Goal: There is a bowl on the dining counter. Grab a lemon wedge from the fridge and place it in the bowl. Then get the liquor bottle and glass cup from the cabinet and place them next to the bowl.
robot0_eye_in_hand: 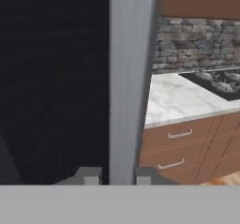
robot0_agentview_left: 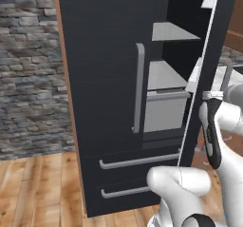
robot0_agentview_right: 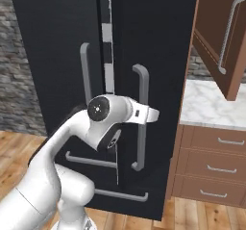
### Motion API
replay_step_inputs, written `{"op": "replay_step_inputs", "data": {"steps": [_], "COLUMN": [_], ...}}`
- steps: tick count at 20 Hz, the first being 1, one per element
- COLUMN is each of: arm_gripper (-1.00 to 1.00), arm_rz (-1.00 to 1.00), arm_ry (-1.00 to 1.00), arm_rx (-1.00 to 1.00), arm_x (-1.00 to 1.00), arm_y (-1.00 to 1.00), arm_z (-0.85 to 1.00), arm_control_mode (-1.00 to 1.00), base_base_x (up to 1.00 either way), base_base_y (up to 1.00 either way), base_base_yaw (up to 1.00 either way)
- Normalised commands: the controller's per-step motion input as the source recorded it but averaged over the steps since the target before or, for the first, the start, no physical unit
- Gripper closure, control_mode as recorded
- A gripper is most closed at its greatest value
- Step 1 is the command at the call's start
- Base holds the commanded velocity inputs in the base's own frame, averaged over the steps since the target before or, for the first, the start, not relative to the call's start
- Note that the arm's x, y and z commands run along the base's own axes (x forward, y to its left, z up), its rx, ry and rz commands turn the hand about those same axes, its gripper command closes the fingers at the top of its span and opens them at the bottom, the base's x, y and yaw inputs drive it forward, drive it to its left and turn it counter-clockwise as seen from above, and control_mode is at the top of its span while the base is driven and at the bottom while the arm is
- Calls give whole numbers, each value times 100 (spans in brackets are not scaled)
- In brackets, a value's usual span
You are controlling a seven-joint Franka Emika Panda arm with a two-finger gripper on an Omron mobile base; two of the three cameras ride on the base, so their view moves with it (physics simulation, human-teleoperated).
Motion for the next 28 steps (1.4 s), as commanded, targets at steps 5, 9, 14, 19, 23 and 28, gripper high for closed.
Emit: {"op": "replay_step_inputs", "data": {"steps": [5, 9, 14, 19, 23, 28], "arm_gripper": [-100, -100, -100, -100, -100, -100], "arm_rz": [-7, -7, -7, -1, -1, 0], "arm_ry": [-1, -4, 1, 6, 2, 7], "arm_rx": [-2, -9, -13, -7, -9, -6], "arm_x": [-100, -100, -21, 48, 66, 72], "arm_y": [41, 88, 84, 51, 46, 14], "arm_z": [9, 27, 19, 1, 0, -1], "arm_control_mode": [-100, -100, -100, -100, -100, -100], "base_base_x": [0, 0, 0, 0, 0, 0], "base_base_y": [0, 0, 0, 0, 0, 0], "base_base_yaw": [0, 0, 0, 0, 0, 0]}}
